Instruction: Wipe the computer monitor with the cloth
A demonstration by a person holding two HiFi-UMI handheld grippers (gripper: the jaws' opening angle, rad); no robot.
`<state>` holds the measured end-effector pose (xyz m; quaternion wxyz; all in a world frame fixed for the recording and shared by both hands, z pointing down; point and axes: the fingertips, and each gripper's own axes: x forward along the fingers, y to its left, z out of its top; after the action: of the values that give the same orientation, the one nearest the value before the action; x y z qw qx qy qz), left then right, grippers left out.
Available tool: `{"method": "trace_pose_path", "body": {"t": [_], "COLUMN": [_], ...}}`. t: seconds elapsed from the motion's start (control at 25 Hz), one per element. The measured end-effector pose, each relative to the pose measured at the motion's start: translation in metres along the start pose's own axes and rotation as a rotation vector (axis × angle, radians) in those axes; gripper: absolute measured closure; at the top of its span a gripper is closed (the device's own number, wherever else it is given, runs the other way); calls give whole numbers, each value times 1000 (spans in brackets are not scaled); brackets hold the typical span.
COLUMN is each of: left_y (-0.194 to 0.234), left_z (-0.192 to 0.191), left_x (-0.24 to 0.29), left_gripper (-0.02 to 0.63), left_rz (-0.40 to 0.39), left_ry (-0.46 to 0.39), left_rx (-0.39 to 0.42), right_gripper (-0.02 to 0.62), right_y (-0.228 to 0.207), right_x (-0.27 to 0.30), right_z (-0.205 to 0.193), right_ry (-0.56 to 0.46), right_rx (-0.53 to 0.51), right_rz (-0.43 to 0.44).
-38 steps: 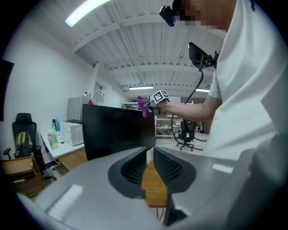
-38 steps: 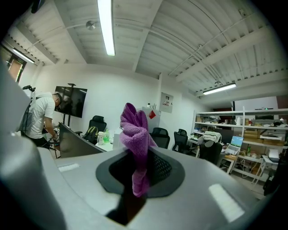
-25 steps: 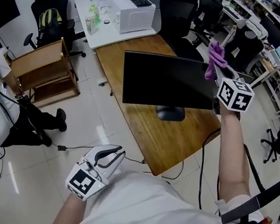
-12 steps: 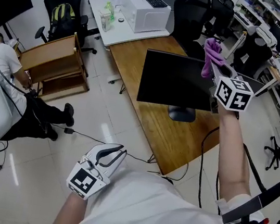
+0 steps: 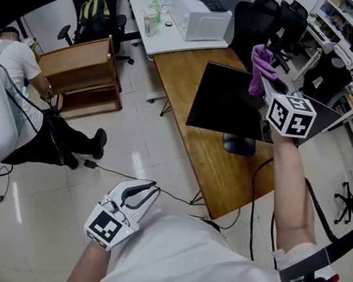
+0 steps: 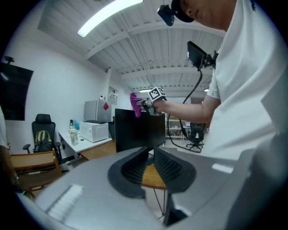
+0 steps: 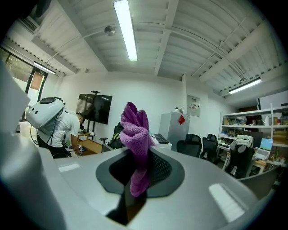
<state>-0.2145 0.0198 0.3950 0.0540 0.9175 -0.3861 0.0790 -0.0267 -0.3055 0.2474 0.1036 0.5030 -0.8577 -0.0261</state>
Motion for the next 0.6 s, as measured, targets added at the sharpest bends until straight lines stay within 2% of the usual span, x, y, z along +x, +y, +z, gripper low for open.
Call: {"method": "trace_pose_path", "body": {"t": [0.6], "left_y": [13], "left_z": [-11], "left_x": [-37], "left_gripper": [537], "left_rz": [127], "left_ry": [-27], "left_rx": [-24], "right_gripper": [548], "right_y": [83], "right_x": [41], "right_z": [18], "right_ry": [-23], "right_rx": [-26], "right_rz": [150]}}
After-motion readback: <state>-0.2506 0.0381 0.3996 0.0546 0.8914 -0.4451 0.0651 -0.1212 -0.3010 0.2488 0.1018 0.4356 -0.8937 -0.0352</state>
